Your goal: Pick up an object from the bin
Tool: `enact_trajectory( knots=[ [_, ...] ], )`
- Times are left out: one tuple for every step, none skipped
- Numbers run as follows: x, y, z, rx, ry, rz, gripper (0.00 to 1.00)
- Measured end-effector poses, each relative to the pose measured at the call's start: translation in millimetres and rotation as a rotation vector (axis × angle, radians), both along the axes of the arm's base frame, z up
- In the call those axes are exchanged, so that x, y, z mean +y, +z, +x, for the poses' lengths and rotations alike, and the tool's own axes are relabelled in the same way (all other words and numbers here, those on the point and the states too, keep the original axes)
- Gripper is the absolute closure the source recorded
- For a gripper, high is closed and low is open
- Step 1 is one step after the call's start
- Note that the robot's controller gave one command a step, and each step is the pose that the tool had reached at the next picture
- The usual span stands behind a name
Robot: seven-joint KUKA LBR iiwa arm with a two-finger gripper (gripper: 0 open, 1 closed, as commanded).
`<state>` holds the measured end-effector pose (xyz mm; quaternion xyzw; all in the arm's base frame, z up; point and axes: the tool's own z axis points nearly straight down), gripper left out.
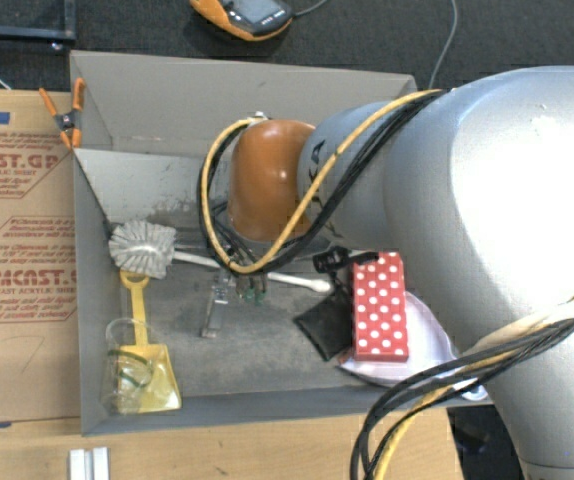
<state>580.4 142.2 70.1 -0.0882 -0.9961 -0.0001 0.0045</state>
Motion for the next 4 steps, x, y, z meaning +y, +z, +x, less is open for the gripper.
enact_trajectory(
  knots=[
    [-8.6,0.0,11.1,-0.015,0.095,0.004,0.0],
    [34.4,0.1,-2.0,-0.002,-0.166,0.001,1.0],
    [34.3,0.1,-2.0,-0.002,-0.166,0.001,1.0],
    [34.4,0.2,-1.9,-0.002,-0.166,0.001,1.0]
  ],
)
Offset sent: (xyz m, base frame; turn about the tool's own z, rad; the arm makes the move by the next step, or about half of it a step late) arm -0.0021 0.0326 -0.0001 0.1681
